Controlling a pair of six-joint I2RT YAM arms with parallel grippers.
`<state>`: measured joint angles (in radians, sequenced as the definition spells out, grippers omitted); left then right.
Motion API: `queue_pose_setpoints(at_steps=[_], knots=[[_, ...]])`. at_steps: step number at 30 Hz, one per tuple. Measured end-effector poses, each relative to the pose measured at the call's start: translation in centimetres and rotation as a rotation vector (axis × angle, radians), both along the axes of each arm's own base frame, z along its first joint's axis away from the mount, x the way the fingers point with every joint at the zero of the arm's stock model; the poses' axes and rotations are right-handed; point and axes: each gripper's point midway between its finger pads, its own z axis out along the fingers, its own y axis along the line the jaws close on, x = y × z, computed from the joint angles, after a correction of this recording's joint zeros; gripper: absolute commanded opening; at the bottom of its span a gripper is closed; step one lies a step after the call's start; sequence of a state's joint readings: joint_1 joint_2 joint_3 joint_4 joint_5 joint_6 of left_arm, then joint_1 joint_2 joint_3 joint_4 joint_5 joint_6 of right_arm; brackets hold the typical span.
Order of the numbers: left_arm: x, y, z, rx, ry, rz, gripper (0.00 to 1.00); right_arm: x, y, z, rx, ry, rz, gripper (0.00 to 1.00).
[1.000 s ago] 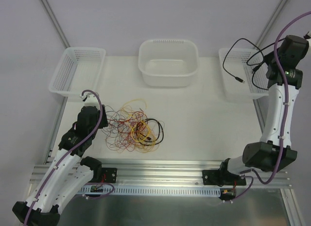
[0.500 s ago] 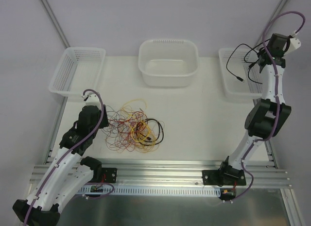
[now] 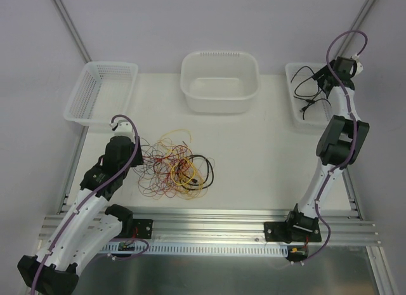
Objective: Untangle the cables
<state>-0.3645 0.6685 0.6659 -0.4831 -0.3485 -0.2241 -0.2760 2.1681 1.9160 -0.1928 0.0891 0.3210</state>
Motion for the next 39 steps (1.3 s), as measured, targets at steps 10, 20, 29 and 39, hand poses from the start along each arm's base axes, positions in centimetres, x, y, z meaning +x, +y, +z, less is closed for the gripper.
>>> queue_pose_setpoints(at_steps=[10,20,29,39], knots=[[-0.3,0.0,1.2,-0.025,-0.053,-0.006,0.42,-5.0,4.1,11.1,-0.095,-0.100,0.078,0.85],[-0.5,-0.9,1.4,-0.056,-0.056,-0.051,0.42,-17.0,30.2,14.7,-0.059,-0.161,0.737,0.85],[-0.5,-1.8,0.8,-0.074,-0.025,-0.092,0.42,-35.8,49.2,-0.2,0.015,0.223,1.387,0.84],[-0.4,-2.4,0.4,-0.084,-0.005,-0.115,0.43,-41.1,55.1,-7.8,-0.017,0.342,1.488,0.61]])
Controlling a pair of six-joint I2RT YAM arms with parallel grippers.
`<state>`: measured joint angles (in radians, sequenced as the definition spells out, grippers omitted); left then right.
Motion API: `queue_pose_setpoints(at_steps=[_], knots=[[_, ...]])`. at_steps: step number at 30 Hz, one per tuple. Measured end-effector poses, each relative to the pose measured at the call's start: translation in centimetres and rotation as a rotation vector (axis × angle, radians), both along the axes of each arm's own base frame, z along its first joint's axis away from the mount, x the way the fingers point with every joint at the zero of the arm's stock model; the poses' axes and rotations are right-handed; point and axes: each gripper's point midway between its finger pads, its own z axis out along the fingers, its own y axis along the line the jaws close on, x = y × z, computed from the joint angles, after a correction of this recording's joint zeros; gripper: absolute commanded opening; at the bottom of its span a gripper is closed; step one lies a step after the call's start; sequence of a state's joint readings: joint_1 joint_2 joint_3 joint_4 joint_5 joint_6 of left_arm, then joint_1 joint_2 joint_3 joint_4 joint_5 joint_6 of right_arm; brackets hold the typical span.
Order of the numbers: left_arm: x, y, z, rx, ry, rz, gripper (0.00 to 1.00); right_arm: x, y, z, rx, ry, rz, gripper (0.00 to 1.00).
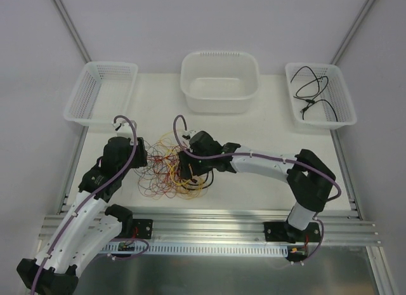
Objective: Untangle the cables
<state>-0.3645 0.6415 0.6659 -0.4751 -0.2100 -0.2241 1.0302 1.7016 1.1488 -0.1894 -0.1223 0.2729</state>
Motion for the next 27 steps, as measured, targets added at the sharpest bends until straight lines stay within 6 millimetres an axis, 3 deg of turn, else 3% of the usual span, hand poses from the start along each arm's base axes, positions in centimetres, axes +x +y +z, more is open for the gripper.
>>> queue_pose_setpoints(at_steps=[1,2,4,5,6,11,15,19,24,27], knots=[[0.0,0.0,-0.1,0.000,0.002,-0.001,0.43,0.3,-0.1,-0.8,-0.018,-0.001,-0.013,0.56],[0.0,0.0,-0.1,0.002,0.005,-0.001,0.43,0.6,-0.2,-1.4,-0.032,-0.001,-0.026,0.42],[0.0,-0.1,-0.2,0.003,0.009,-0.002,0.43,1.1,-0.8,-2.5,-0.064,-0.009,-0.055,0.24],[0.1,-0.1,-0.2,0.003,0.011,-0.003,0.43,1.5,-1.3,-2.8,-0.076,-0.015,-0.073,0.05],[0.0,-0.1,-0.3,0.002,0.013,-0.005,0.43,2.0,-1.7,-3.1,-0.087,-0.025,-0.090,0.01],[0.0,-0.5,-0.6,-0.003,0.029,-0.021,0.43,5.0,-5.4,-2.7,-0.129,-0.065,-0.219,0.01],[0.1,-0.5,-0.8,-0.001,0.038,-0.023,0.43,7.6,-9.4,2.1,-0.120,-0.166,-0.334,0.01],[0.1,-0.5,-0.8,-0.001,0.039,-0.023,0.43,7.5,-12.5,9.0,-0.038,-0.282,-0.389,0.01],[0.0,-0.8,-0.8,-0.008,0.040,-0.034,0.43,6.1,-13.6,16.7,0.108,-0.380,-0.377,0.01],[0.1,-1.0,-0.6,-0.018,0.032,-0.046,0.43,5.7,-13.3,20.2,0.146,-0.419,-0.346,0.01]])
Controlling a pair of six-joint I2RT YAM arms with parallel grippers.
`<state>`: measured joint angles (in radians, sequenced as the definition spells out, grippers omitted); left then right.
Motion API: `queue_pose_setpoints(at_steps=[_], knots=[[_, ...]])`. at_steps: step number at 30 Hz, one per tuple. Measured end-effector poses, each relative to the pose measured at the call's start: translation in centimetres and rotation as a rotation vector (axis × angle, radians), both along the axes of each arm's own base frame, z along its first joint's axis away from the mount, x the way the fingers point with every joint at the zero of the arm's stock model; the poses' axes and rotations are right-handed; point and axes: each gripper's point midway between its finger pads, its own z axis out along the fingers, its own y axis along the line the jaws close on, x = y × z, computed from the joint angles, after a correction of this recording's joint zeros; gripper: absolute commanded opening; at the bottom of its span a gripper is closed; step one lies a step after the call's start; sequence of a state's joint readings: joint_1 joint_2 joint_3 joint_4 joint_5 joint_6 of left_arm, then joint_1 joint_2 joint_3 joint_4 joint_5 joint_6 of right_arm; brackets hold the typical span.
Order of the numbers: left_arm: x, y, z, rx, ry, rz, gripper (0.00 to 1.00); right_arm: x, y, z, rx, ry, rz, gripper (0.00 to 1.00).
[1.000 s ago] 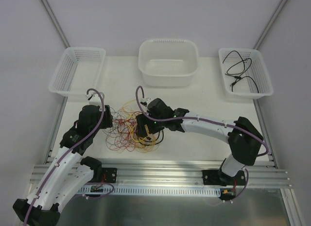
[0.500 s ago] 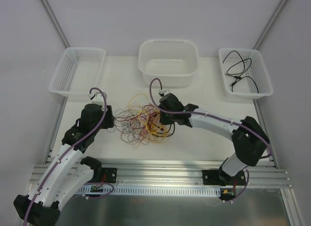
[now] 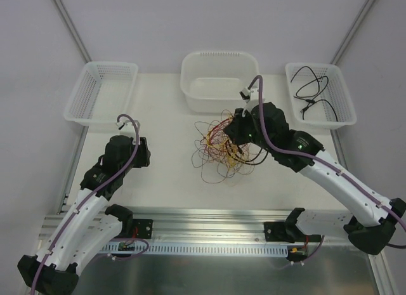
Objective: Untangle the cables
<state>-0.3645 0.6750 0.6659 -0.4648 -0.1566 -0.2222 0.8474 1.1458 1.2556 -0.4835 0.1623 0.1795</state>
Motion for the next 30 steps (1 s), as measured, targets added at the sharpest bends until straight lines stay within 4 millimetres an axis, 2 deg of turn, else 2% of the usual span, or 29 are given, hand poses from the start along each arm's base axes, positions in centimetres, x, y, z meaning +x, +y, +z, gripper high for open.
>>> queue_pose_setpoints(at_steps=[1,4,6,7,9,12,15,17,19,21,24,26,30], knots=[[0.0,0.0,0.1,-0.002,-0.006,-0.001,0.43,0.0,0.3,1.6,0.007,-0.033,0.010,0.01],[0.1,0.0,0.6,-0.009,-0.027,-0.002,0.43,-0.7,1.4,3.5,0.013,-0.076,0.051,0.02],[0.1,0.0,0.9,-0.014,-0.040,-0.002,0.43,-0.6,2.1,3.3,0.001,-0.075,0.056,0.06],[0.1,0.0,1.0,-0.016,-0.045,-0.001,0.43,-0.4,2.4,2.6,-0.016,-0.062,0.054,0.06],[0.0,0.0,1.2,-0.018,-0.052,-0.002,0.43,0.3,3.3,-0.2,-0.067,-0.021,0.051,0.06],[0.1,-0.1,1.3,-0.021,-0.056,-0.004,0.43,0.6,4.9,-7.4,-0.187,0.097,0.057,0.07],[0.0,-0.5,1.2,-0.031,-0.048,-0.022,0.43,-0.6,5.5,-14.4,-0.316,0.211,0.078,0.13],[-0.1,-0.7,1.1,-0.038,-0.044,-0.037,0.44,-1.4,6.1,-17.2,-0.369,0.265,0.101,0.25],[-0.1,-1.1,1.1,-0.046,-0.044,-0.053,0.45,-2.1,6.9,-18.3,-0.388,0.290,0.121,0.48],[-0.1,-1.4,1.3,-0.057,-0.046,-0.072,0.49,-2.4,7.5,-18.0,-0.381,0.287,0.138,0.69],[-0.2,-2.3,1.5,-0.083,-0.052,-0.115,0.60,-2.4,8.0,-16.0,-0.338,0.255,0.145,0.81],[-0.3,-3.0,1.6,-0.106,-0.051,-0.146,0.64,-2.5,7.5,-13.9,-0.304,0.225,0.142,0.84],[-0.5,-4.6,1.4,-0.183,-0.007,-0.181,0.71,-2.9,5.2,-8.4,-0.203,0.146,0.115,0.88]])
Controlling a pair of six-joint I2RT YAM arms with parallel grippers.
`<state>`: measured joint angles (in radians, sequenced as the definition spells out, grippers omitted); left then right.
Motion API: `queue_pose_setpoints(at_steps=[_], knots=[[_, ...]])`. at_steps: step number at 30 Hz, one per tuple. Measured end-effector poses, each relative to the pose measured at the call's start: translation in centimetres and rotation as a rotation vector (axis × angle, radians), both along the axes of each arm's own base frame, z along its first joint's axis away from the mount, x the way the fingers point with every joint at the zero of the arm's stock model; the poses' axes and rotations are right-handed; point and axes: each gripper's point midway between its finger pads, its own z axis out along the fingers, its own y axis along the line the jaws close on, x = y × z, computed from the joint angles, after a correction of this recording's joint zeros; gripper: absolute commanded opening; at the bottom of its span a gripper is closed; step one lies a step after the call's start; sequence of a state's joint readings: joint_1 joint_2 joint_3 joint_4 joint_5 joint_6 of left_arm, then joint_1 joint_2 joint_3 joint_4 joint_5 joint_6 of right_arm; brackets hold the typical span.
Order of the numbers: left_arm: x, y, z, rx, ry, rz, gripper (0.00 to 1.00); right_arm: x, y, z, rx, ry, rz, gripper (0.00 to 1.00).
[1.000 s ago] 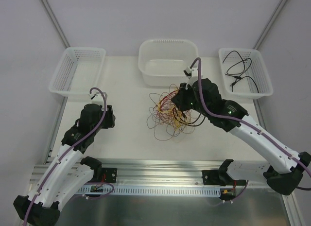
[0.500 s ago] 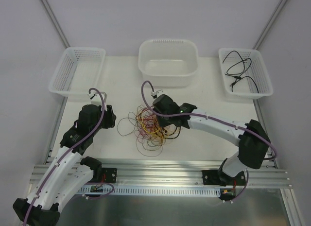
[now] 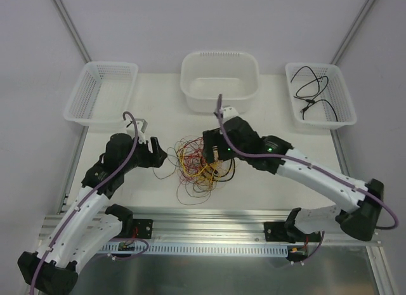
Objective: Untangle the cables
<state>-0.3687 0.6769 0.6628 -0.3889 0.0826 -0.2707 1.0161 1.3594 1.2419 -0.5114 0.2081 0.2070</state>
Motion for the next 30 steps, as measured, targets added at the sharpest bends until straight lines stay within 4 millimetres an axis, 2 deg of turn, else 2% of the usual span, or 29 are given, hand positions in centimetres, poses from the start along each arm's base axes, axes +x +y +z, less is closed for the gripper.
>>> queue_pose_setpoints(at_steps=[3,5,7,9,12,14,17,20,24,27,30], knots=[[-0.4,-1.9,0.2,-0.056,0.052,-0.030,0.77,0.6,-3.8,3.7,0.093,-0.075,-0.081,0.90],[-0.9,-3.6,1.0,-0.082,0.068,-0.057,0.79,1.2,-7.2,4.2,0.120,-0.105,-0.165,0.91],[-1.6,-6.3,2.6,-0.102,0.067,-0.120,0.83,1.6,-10.2,3.2,0.113,-0.105,-0.249,0.93],[-1.9,-8.9,4.0,-0.114,0.063,-0.158,0.87,1.7,-12.8,1.2,0.088,-0.087,-0.326,0.96],[-1.6,-12.0,4.6,-0.099,0.073,-0.159,0.93,1.3,-15.1,-2.0,0.061,-0.050,-0.393,1.00],[-0.9,-13.7,3.9,-0.061,0.090,-0.134,0.94,0.9,-16.3,-3.9,0.047,-0.026,-0.426,1.00],[0.1,-15.8,1.9,0.016,0.116,-0.094,0.93,0.8,-17.2,-5.6,0.045,-0.007,-0.462,1.00],[1.0,-17.2,-1.0,0.132,0.142,-0.049,0.92,0.9,-17.7,-6.7,0.062,0.005,-0.488,1.00],[2.3,-19.2,-3.5,0.265,0.145,0.002,0.89,1.2,-18.1,-7.8,0.083,0.025,-0.511,1.00],[2.9,-19.8,-5.4,0.343,0.148,0.035,0.86,1.5,-17.8,-8.2,0.113,0.035,-0.508,1.00],[3.0,-19.2,-7.2,0.416,0.160,0.068,0.74,1.9,-17.0,-8.9,0.141,0.059,-0.486,1.00]])
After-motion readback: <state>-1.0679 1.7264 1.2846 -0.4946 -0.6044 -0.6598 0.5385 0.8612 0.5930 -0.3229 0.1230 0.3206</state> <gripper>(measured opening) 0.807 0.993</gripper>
